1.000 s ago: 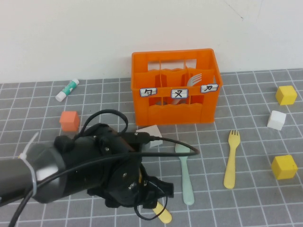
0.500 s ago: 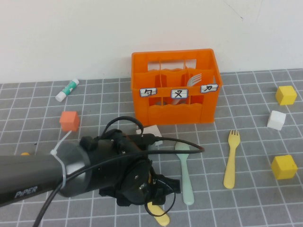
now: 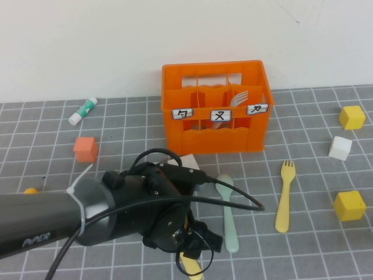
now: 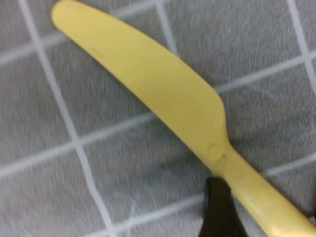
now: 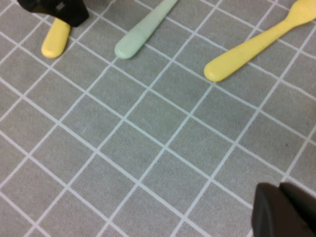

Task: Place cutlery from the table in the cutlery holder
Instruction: Pick up the knife

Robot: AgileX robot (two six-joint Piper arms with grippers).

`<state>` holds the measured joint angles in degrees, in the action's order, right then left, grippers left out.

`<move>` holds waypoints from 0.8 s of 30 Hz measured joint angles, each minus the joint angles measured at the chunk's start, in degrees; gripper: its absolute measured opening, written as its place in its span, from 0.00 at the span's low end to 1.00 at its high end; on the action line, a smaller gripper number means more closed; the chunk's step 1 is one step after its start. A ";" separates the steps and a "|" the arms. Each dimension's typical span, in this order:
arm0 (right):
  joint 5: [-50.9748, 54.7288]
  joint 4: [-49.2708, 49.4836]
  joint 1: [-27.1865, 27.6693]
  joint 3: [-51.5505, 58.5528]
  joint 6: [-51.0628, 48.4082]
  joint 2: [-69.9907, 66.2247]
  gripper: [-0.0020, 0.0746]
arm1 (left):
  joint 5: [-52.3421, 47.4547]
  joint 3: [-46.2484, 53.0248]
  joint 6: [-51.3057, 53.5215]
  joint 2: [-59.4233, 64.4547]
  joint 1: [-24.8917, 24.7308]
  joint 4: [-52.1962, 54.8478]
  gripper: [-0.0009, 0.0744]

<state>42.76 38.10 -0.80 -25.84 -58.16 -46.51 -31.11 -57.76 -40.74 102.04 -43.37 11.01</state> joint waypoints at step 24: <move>0.00 0.99 0.00 0.00 0.00 0.00 0.02 | -4.29 -0.69 -5.54 0.74 0.00 1.62 0.34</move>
<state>42.76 39.10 -0.80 -25.84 -58.16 -46.51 -35.40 -58.45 -46.27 102.78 -43.37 12.63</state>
